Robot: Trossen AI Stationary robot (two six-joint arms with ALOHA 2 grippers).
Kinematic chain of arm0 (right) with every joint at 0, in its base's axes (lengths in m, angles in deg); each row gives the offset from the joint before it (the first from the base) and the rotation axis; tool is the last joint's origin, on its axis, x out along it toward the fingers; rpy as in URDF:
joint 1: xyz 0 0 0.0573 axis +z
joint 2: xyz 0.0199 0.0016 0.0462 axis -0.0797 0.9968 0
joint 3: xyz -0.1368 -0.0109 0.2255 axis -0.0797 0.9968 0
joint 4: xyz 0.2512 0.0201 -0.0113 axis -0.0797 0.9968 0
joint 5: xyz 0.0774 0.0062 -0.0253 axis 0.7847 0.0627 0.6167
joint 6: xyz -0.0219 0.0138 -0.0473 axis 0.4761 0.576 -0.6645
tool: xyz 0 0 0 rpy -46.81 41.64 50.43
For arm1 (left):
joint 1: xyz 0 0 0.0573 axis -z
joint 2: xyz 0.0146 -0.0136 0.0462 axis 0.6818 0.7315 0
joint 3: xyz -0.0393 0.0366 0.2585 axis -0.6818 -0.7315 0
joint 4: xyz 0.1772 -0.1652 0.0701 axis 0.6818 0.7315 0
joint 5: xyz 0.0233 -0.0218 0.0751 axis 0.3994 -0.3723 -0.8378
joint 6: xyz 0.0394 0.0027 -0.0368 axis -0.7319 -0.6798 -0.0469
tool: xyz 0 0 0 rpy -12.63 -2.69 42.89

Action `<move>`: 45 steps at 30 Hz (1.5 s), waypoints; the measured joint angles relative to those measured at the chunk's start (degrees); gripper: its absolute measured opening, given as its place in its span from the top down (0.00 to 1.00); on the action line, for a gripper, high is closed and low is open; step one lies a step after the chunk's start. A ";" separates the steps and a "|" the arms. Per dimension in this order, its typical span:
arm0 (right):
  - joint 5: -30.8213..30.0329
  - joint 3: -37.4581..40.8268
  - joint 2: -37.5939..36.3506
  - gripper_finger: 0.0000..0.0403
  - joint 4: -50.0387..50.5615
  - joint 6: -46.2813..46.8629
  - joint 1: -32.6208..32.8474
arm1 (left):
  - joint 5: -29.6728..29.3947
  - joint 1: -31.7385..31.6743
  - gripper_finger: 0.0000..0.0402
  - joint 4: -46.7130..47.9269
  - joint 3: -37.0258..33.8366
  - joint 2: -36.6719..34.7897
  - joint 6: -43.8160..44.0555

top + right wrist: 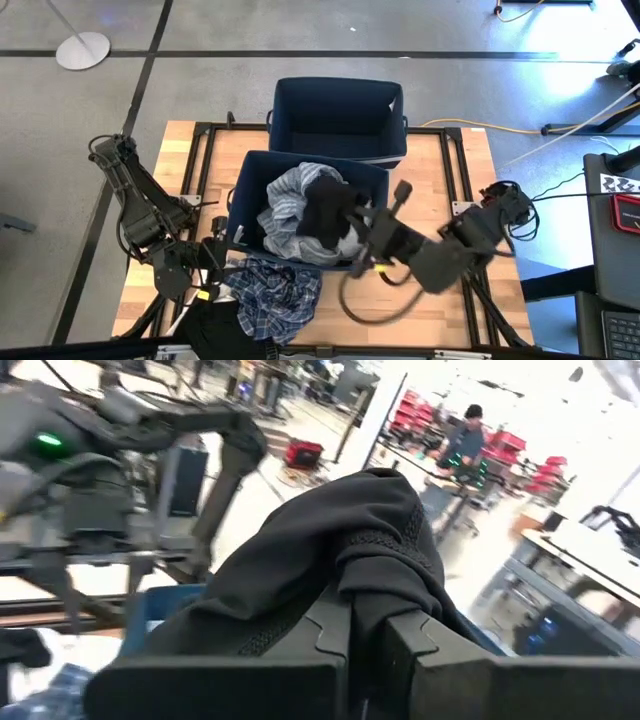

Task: Sort clothes
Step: Put the black boxer into the bottom blue laundry bin

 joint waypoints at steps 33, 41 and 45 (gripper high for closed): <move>36.99 19.67 0.35 0.81 24.46 38.57 -16.16 | -0.55 0.15 0.59 0.07 -0.02 0.00 -0.68; 41.07 14.78 0.33 0.58 28.20 37.20 -16.08 | -0.55 0.15 0.59 0.00 -0.02 0.00 -0.46; 43.35 9.19 0.33 0.55 29.91 37.19 -15.19 | -0.55 0.15 0.59 0.00 -0.02 0.00 -0.33</move>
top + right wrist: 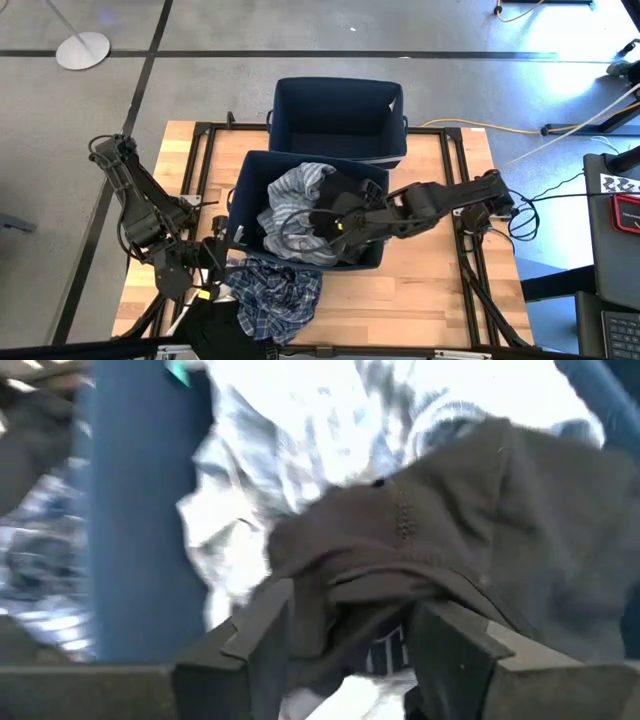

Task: Sort clothes
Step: Put the black boxer into the bottom blue laundry bin, then put the violet socks into the top blue laundry bin

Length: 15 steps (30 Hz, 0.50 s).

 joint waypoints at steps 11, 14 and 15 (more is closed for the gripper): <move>-0.96 -8.40 -0.09 0.55 1.09 1.10 7.78 | 0.00 0.00 0.59 0.02 0.00 0.00 -0.13; -0.08 -8.38 -0.09 0.55 2.57 3.80 10.92 | 0.00 0.02 0.59 0.04 0.00 0.00 -0.02; -0.07 -8.40 -0.09 0.55 3.30 5.15 12.11 | 0.00 0.02 0.59 0.03 0.00 0.00 0.00</move>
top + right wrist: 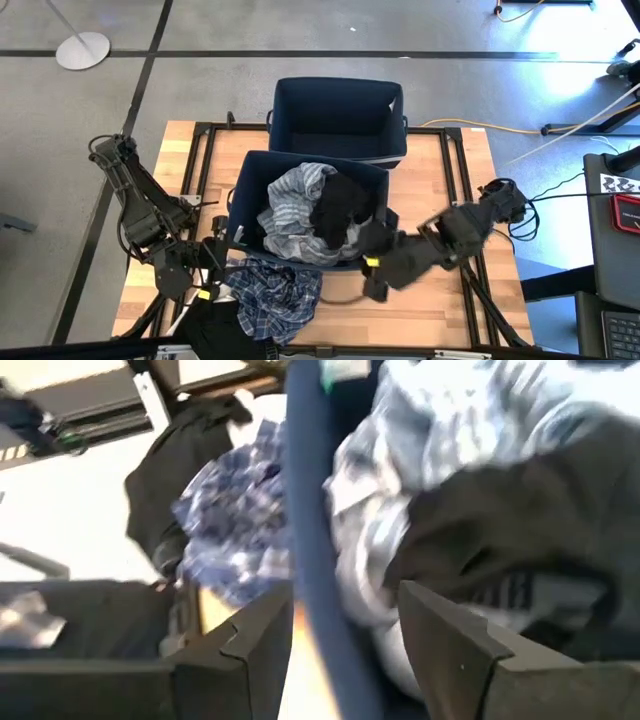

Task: Sort clothes
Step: Put the violet socks into the top blue laundry bin

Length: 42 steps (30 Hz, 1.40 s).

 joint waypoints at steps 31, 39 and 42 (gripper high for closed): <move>-23.61 34.99 1.77 0.55 12.45 48.93 26.77 | 0.02 -0.09 0.59 0.06 0.00 -0.02 0.04; -26.35 53.38 -0.24 0.55 9.25 61.54 26.31 | 0.02 -0.11 0.59 0.10 0.00 -0.01 -0.39; -25.38 60.45 -2.84 0.55 2.85 62.92 26.31 | 0.02 -0.11 0.59 0.12 0.00 0.00 -0.40</move>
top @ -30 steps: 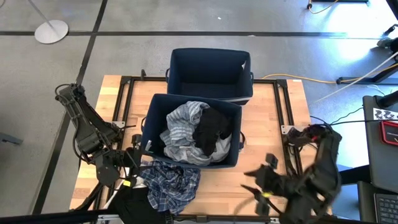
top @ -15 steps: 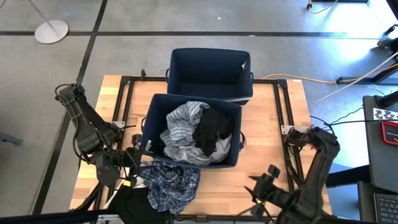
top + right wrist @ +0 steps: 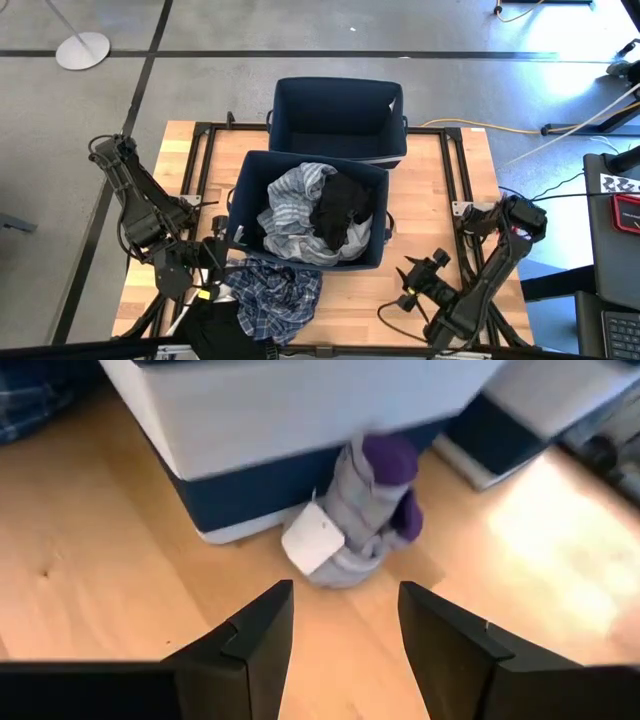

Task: Sort clothes
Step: Put the violet socks into the top blue laundry bin

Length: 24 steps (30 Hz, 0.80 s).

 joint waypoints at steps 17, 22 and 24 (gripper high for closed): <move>-2.50 26.38 -11.50 0.55 -26.82 -0.62 -5.31 | -0.84 0.00 0.59 -1.28 -2.69 -0.15 0.15; -2.96 26.78 -11.83 0.52 -28.42 -4.87 -8.64 | -0.39 0.00 0.59 -2.10 -2.78 -0.15 -0.47; -3.05 26.78 -12.30 0.49 -28.41 -5.15 -9.45 | -0.31 0.00 0.59 -2.08 -2.80 -0.15 -0.50</move>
